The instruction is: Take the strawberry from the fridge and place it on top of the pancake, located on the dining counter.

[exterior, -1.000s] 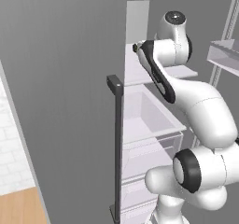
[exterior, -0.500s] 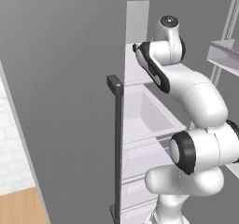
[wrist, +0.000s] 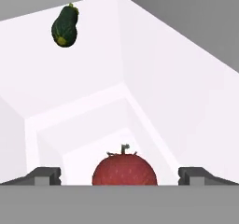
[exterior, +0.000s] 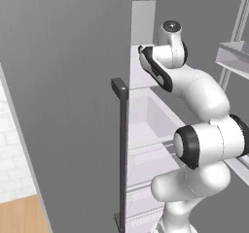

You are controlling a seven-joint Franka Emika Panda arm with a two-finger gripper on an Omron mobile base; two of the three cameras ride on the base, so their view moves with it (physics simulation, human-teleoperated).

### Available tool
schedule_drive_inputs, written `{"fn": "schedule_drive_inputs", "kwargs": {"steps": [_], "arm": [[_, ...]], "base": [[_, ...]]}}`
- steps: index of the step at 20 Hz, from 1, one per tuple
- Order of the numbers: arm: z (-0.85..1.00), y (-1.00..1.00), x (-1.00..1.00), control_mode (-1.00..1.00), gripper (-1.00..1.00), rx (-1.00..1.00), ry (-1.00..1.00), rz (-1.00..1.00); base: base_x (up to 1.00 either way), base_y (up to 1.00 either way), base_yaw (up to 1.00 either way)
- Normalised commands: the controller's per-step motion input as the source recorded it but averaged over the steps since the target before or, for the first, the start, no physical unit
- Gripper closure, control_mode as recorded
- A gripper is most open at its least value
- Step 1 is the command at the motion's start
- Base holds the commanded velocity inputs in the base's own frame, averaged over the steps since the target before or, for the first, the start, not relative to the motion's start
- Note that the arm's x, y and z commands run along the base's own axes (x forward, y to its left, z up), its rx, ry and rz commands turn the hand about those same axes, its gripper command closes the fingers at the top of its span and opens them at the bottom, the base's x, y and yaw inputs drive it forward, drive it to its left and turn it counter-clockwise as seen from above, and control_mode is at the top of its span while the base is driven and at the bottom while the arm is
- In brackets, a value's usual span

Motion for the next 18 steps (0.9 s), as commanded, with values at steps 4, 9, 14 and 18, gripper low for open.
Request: {"fn": "schedule_drive_inputs", "kwargs": {"steps": [4, 9, 14, 18], "arm": [[-0.01, -0.07, 0.31, -1.0, -1.0, 0.0, 0.0, 0.0], [-0.02, -0.02, 0.29, -1.0, -1.0, 0.0, 0.0, 0.0], [-0.06, -0.01, 0.16, -1.0, -1.0, 0.0, 0.0, 0.0], [-0.08, -0.01, -0.19, -1.0, -1.0, 0.0, 0.0, 0.0]], "base": [[0.0, 0.0, 0.0], [0.0, 0.0, 0.0], [0.0, 0.0, 0.0], [0.0, 0.0, 0.0]]}}
